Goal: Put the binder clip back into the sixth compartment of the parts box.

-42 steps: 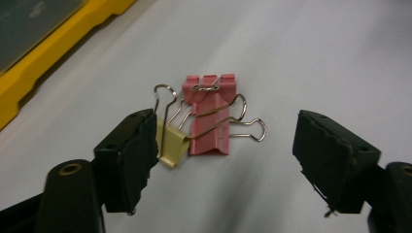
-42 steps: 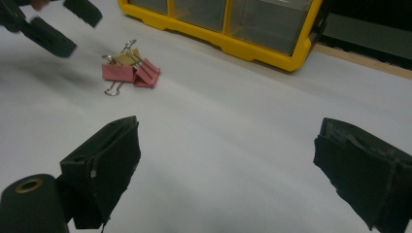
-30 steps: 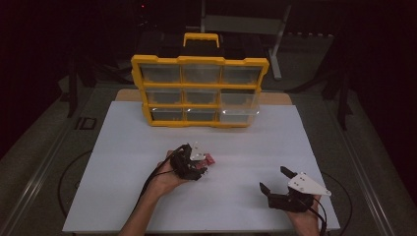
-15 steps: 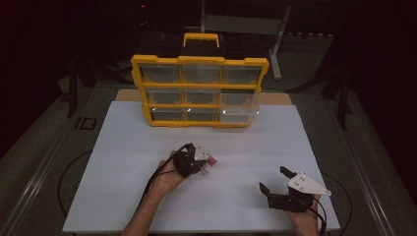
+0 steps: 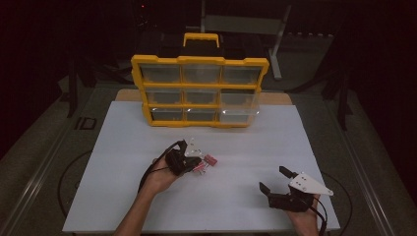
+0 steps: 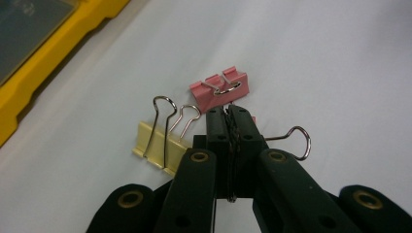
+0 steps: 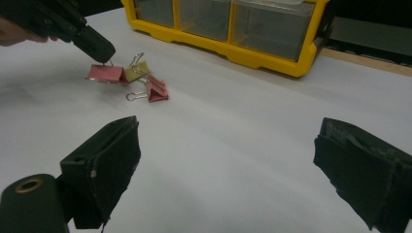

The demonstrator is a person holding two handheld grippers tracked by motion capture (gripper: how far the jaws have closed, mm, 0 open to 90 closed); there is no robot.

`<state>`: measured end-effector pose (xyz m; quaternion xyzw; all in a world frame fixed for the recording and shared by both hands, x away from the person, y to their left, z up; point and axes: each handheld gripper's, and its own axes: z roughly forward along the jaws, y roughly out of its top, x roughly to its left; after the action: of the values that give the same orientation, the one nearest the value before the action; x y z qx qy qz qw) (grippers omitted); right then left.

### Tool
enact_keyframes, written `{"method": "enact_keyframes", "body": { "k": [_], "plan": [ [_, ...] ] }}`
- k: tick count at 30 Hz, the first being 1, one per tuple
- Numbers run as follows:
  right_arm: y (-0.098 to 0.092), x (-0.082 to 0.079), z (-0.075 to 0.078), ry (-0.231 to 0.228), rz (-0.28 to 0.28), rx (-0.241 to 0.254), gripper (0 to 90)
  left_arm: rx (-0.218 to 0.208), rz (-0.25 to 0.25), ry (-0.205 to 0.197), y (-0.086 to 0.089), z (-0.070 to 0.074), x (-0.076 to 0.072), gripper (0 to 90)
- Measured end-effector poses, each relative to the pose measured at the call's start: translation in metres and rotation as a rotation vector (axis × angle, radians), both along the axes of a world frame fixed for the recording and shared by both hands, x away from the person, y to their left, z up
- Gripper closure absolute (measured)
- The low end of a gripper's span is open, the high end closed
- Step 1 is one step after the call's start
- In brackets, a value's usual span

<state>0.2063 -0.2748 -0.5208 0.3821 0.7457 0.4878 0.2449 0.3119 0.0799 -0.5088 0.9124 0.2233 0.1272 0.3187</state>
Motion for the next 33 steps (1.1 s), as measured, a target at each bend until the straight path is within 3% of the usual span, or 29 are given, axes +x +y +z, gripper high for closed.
{"method": "enact_keyframes", "body": {
  "k": [1, 18, 33],
  "plan": [
    [0.0, 0.0, 0.0, -0.001, 0.0, 0.0, 8.8, -0.019, 0.002, -0.002, 0.003, 0.005, -0.001, 89.5],
    [0.001, -0.001, 0.0, -0.007, 0.003, 0.0, 8.9, -0.081, 0.012, 0.0, 0.02, 0.047, 0.008, 89.5],
    [0.001, -0.001, 0.0, -0.005, 0.005, 0.0, 8.9, -0.124, 0.008, 0.029, 0.026, 0.07, 0.017, 89.5]
  ]
}}
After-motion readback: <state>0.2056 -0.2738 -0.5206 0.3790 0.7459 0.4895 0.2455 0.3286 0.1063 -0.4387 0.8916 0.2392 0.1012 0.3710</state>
